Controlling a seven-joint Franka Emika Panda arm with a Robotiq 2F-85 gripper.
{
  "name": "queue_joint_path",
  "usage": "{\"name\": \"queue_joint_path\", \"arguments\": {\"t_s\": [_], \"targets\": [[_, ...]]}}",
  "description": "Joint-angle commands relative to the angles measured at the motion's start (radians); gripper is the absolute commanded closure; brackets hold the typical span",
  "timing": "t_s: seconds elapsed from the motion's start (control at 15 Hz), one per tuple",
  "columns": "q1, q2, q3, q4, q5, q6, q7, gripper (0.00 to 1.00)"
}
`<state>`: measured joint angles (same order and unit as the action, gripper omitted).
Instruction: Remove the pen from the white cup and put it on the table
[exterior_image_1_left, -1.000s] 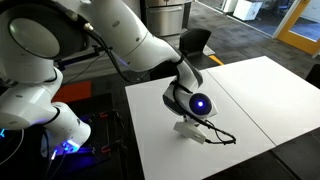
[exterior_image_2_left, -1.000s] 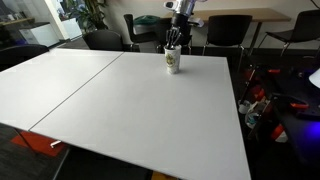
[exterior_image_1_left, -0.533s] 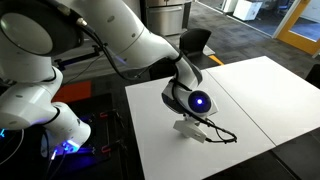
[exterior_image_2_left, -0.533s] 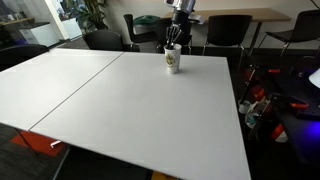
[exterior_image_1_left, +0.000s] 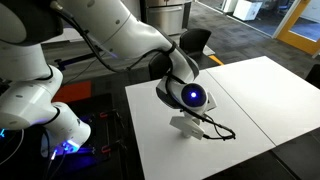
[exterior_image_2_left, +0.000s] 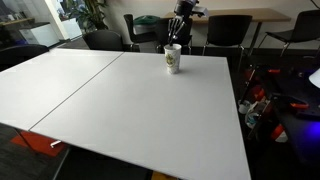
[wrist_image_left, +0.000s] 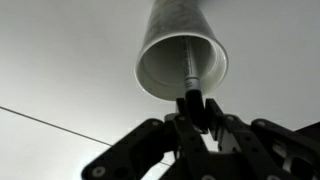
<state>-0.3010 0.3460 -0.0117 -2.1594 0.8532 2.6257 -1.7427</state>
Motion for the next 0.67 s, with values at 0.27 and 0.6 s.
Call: {"name": "queue_joint_path", "arguments": {"t_s": [0.27, 0.6], "targets": [[0.021, -0.203, 0.012, -0.149, 0.077, 0.105, -0.009, 0.94], [0.032, -0.292, 0.036, -0.188, 0.163, 0.158, -0.054, 0.94]]}}
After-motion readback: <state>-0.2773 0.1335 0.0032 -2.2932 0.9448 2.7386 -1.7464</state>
